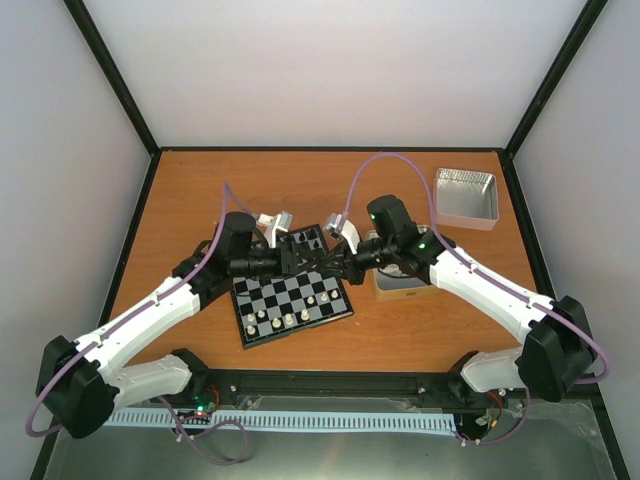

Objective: Set up the chess pieces on the board
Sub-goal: Place the chess piece on the chessboard.

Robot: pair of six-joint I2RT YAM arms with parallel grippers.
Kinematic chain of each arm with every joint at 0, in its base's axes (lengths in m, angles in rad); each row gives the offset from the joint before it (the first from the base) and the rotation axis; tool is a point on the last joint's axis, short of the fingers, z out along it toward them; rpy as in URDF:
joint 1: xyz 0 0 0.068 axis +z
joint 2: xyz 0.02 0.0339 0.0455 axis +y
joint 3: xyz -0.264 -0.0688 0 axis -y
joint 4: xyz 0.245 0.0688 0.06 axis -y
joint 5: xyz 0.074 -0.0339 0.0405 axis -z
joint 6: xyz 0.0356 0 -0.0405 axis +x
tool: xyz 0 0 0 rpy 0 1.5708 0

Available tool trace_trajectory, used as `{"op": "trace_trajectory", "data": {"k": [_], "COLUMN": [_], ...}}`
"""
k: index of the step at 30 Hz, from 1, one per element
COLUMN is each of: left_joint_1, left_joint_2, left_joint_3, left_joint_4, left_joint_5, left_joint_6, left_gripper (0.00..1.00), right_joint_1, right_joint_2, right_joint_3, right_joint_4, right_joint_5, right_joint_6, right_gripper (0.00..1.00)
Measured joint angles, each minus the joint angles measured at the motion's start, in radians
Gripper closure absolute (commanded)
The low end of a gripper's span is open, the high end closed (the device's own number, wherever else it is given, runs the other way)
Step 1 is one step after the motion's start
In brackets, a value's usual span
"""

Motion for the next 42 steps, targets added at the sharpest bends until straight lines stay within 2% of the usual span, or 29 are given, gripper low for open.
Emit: {"op": "trace_trajectory", "data": {"k": [6, 7, 10, 15, 21, 22, 24, 27, 29, 31, 37, 42], "left_joint_1": [0.002, 0.003, 0.008, 0.015, 0.019, 0.019, 0.019, 0.018, 0.017, 0.018, 0.033, 0.035], "left_joint_2": [0.001, 0.001, 0.002, 0.001, 0.002, 0.002, 0.004, 0.006, 0.004, -0.003, -0.029, -0.037], "left_joint_3": [0.001, 0.001, 0.001, -0.020, -0.045, -0.046, -0.048, -0.048, -0.048, -0.048, -0.050, -0.050], "left_joint_4": [0.001, 0.001, 0.011, 0.057, 0.101, 0.105, 0.114, 0.134, 0.146, 0.153, 0.181, 0.225], "left_joint_5": [0.007, 0.008, 0.010, 0.009, 0.002, 0.002, 0.002, 0.004, -0.001, -0.007, -0.016, -0.026], "left_joint_6": [-0.005, -0.009, -0.033, -0.111, -0.183, -0.188, -0.196, -0.202, -0.208, -0.221, -0.290, -0.367], "left_gripper": [0.73, 0.69, 0.69, 0.82, 0.88, 0.89, 0.89, 0.89, 0.88, 0.88, 0.87, 0.86], "right_joint_1": [0.002, 0.003, 0.003, 0.004, 0.004, 0.003, 0.003, 0.004, 0.004, 0.004, 0.006, 0.010], "right_joint_2": [0.008, 0.008, 0.008, 0.000, -0.007, -0.008, -0.008, -0.009, -0.015, -0.045, -0.122, -0.125], "right_joint_3": [0.000, 0.000, -0.001, -0.027, -0.051, -0.053, -0.053, -0.054, -0.067, -0.133, -0.397, -0.414], "right_joint_4": [0.007, 0.012, 0.032, 0.095, 0.141, 0.144, 0.148, 0.159, 0.191, 0.302, 0.792, 1.010], "right_joint_5": [0.025, 0.030, 0.046, 0.060, 0.067, 0.068, 0.074, 0.091, 0.106, 0.133, 0.193, 0.234], "right_joint_6": [0.013, 0.018, 0.042, 0.094, 0.135, 0.139, 0.149, 0.174, 0.214, 0.303, 0.698, 0.880], "right_gripper": [0.93, 0.94, 0.93, 0.93, 0.91, 0.86, 0.71, 0.44, 0.34, 0.33, 0.33, 0.37]}}
